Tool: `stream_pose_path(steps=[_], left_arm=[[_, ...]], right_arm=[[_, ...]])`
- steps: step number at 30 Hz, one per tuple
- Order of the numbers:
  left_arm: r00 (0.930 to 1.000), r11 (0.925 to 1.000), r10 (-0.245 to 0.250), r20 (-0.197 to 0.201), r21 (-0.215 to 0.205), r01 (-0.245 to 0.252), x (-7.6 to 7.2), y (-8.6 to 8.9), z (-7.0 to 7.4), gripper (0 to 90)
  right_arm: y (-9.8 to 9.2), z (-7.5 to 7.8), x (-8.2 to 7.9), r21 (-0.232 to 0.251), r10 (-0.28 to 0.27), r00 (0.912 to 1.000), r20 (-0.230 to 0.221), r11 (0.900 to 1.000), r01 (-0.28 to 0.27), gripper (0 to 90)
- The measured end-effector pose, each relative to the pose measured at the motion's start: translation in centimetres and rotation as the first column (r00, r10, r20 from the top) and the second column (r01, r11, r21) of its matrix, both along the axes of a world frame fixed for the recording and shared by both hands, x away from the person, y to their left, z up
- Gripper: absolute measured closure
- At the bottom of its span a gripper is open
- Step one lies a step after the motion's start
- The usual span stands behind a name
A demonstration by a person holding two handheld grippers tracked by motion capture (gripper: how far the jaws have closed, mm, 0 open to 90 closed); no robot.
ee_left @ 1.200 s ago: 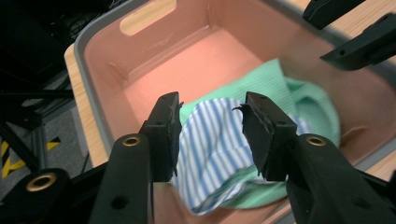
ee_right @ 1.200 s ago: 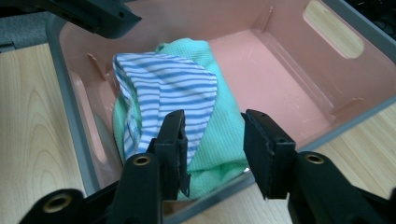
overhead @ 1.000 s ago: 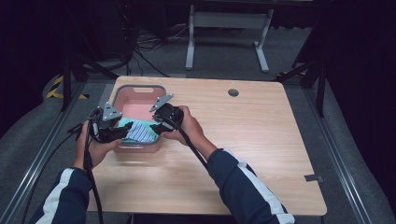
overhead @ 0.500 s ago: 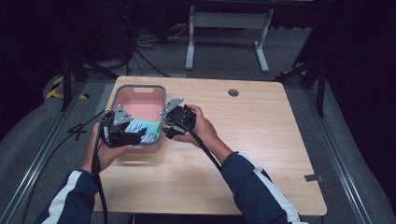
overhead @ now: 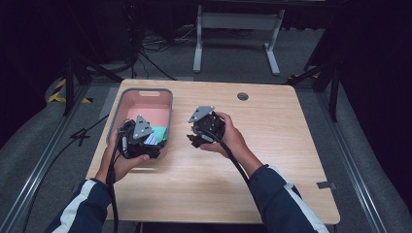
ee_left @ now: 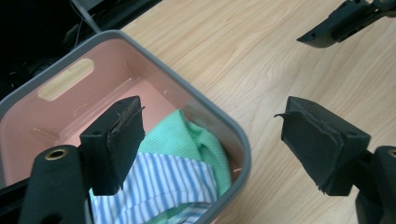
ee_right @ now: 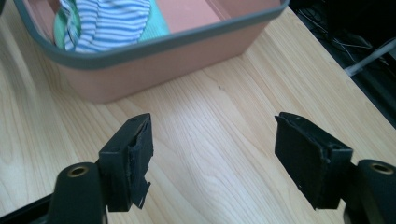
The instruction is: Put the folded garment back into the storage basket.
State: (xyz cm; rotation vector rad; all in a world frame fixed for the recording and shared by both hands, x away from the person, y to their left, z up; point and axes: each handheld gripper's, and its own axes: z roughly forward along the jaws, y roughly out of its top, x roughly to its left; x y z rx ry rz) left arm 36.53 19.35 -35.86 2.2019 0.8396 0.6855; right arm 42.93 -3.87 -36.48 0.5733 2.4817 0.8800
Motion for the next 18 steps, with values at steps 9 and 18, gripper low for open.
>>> stream_pose_path(steps=[9,18], left_arm=[[0.9989,0.9991,-0.043,0.016,0.004,0.043,-1.0,-2.1,-0.2,19.5],[0.9947,0.9947,-0.101,0.022,0.02,0.1,-2.1,-4.2,-0.5,17.7]], right_arm=[[-3.0,-0.3,-1.0,-0.031,-0.017,0.9998,-0.004,0.999,0.017,29.4],[-5.8,0.0,-2.0,-0.036,-0.043,0.9989,0.019,0.998,0.043,27.8]])
